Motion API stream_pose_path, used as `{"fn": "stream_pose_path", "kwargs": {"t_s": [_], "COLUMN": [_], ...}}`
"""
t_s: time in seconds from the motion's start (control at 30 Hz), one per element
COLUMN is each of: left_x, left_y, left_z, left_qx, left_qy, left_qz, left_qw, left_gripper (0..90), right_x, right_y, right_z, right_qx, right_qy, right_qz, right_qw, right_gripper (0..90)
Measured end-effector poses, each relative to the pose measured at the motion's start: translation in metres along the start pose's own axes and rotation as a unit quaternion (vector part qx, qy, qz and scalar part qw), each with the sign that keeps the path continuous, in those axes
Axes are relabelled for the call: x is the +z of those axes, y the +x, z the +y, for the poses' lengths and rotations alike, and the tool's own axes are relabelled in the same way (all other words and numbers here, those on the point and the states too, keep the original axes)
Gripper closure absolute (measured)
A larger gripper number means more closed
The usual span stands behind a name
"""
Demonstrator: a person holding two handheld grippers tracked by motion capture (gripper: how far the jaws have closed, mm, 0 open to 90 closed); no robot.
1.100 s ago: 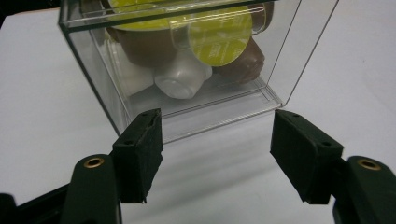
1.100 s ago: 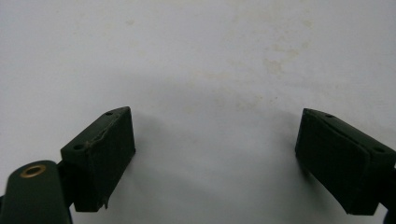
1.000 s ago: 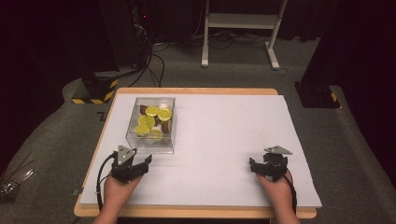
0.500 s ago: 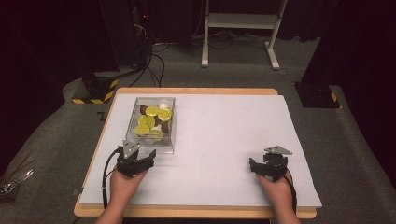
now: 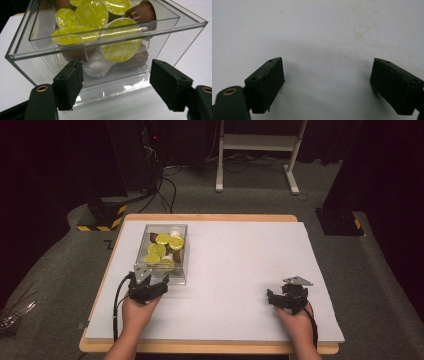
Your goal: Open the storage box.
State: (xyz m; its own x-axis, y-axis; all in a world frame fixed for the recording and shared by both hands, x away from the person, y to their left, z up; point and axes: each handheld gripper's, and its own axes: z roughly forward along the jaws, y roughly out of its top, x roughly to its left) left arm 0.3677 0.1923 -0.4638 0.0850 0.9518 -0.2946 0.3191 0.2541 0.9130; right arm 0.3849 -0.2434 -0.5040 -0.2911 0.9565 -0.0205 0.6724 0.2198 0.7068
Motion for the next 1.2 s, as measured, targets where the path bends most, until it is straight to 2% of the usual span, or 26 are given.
{"fn": "stream_pose_path", "kwargs": {"t_s": [0.23,0.47,0.93,1.2], "left_x": [0.004,0.008,0.013,0.016], "left_y": [-0.005,-0.009,-0.014,-0.017], "left_z": [0.001,0.002,0.001,0.0], "left_qx": [-0.001,-0.019,-0.023,-0.022], "left_qy": [-0.004,-0.015,-0.034,-0.04], "left_qz": [0.008,0.017,0.047,0.055], "left_qw": [1.0,0.9996,0.9981,0.9974], "left_gripper": [26.7,26.9,31.7,30.2], "right_x": [0.0,0.0,0.0,0.0], "right_y": [0.0,0.0,0.0,0.0], "right_z": [0.0,0.0,0.0,0.0], "right_qx": [0.0,0.0,0.0,0.0], "right_qy": [-0.001,-0.001,-0.001,-0.001], "right_qz": [-0.001,0.0,0.001,0.001], "right_qw": [1.0,1.0,1.0,1.0], "right_gripper": [12.2,12.3,12.4,12.5]}}
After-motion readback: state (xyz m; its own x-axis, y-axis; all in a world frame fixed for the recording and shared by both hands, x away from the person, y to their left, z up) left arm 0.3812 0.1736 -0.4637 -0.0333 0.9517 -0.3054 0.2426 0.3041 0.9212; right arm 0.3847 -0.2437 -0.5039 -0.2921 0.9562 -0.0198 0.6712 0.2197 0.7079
